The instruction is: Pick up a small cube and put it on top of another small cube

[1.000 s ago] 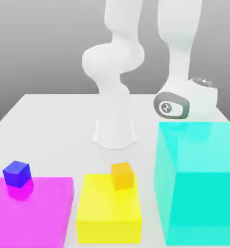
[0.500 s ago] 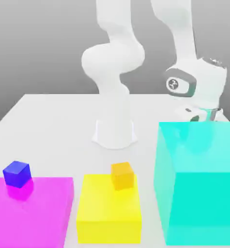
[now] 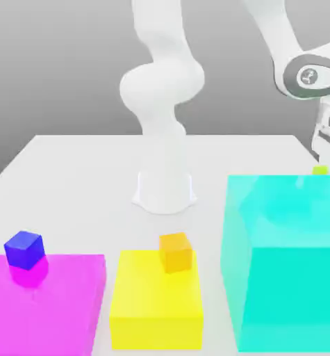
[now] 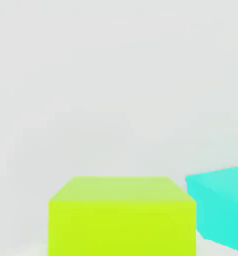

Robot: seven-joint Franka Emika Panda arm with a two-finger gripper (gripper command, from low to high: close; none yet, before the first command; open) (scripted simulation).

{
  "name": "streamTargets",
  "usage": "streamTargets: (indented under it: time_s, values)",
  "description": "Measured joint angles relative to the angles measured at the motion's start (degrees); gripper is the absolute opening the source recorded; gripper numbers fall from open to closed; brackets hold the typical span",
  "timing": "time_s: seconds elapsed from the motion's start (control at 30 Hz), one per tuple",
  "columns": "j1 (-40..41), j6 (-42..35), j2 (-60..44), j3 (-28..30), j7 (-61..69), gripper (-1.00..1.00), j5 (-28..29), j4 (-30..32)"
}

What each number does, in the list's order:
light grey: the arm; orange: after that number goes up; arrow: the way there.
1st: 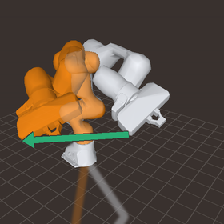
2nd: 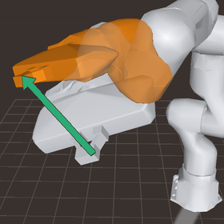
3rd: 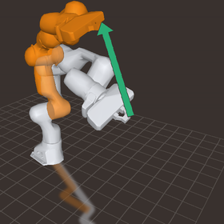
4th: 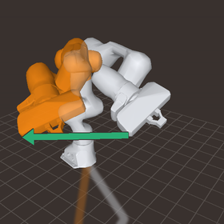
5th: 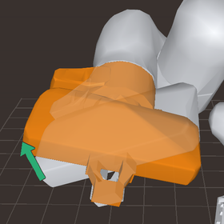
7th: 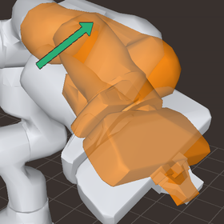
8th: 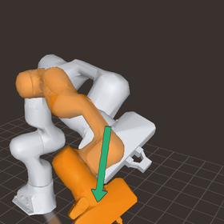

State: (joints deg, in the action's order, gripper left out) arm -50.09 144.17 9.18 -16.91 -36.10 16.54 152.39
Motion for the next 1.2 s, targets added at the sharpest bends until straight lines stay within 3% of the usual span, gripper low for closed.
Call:
streamTargets:
  time_s: [0.17,0.27,1.2]
  values:
    - [1.44,-4.4,2.22,1.96,11.05,-1.0,4.03,-4.49]
    - [4.81,-6.31,3.88,6.18,17.81,-1.0,5.43,-6.65]
    - [34.82,-9.87,3.91,40.62,40.55,-1.0,4.25,-9.27]
